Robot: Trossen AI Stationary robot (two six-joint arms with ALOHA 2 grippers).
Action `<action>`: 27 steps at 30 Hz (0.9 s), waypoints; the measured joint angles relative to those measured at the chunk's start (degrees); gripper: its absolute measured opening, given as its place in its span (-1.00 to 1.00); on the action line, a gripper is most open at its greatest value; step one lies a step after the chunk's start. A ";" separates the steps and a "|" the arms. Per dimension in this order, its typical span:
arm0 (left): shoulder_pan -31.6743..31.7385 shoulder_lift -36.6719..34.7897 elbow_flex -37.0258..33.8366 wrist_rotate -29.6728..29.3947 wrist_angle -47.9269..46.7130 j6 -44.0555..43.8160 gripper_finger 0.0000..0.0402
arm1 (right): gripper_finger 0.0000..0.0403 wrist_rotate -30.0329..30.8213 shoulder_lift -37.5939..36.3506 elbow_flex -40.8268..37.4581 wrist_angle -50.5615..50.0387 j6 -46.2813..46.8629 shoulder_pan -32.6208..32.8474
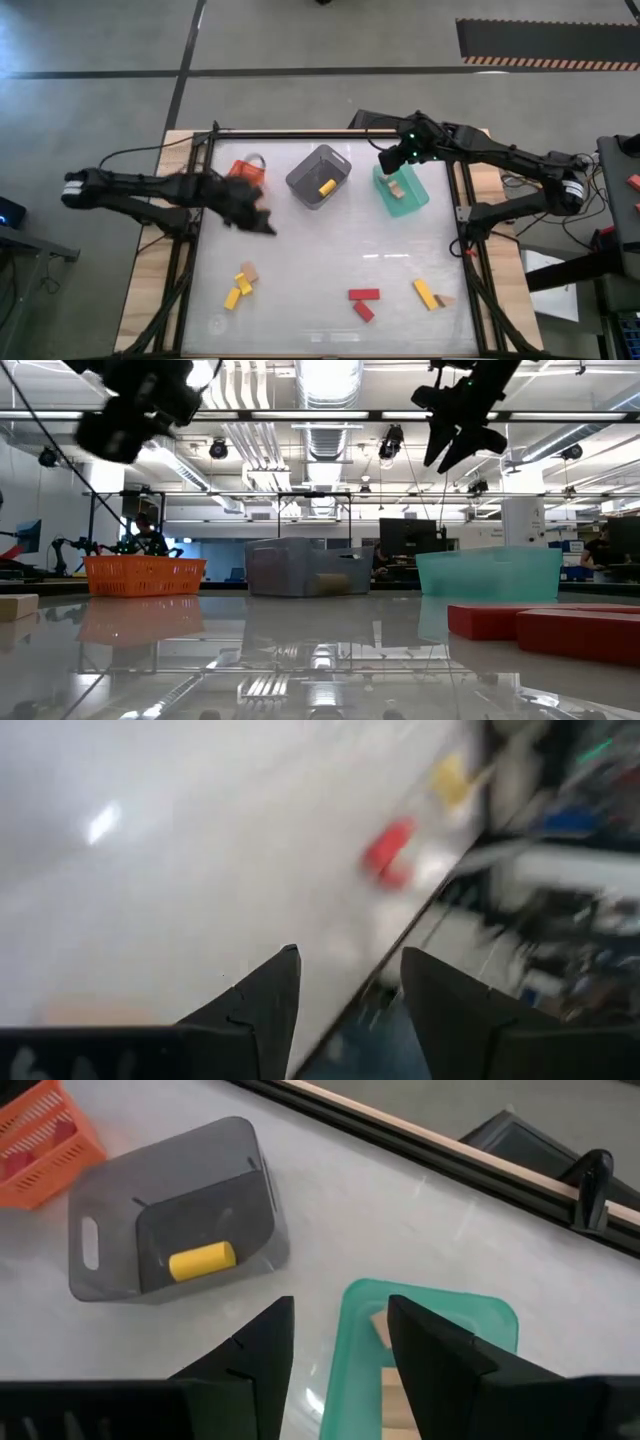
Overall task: Sort & place blocks by color
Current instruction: Put the yellow block into the black bin
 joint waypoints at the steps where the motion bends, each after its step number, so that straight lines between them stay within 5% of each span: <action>1: -1.82 1.26 0.04 1.35 -1.63 -1.70 -0.21 | -0.24 0.00 -0.05 -0.15 -0.08 -0.09 0.00; 6: -10.89 7.59 -0.09 8.38 -4.26 -12.06 -0.21 | -0.24 0.02 -0.04 -0.83 0.02 -0.52 0.00; 15: -21.27 16.97 0.17 9.11 -3.06 -27.91 -0.21 | -0.24 0.00 0.57 -1.24 0.04 -2.42 0.00; 27: -26.96 22.84 -0.02 -1.64 -3.73 -43.46 -0.20 | -0.24 -1.39 0.59 -1.24 0.02 -5.40 0.13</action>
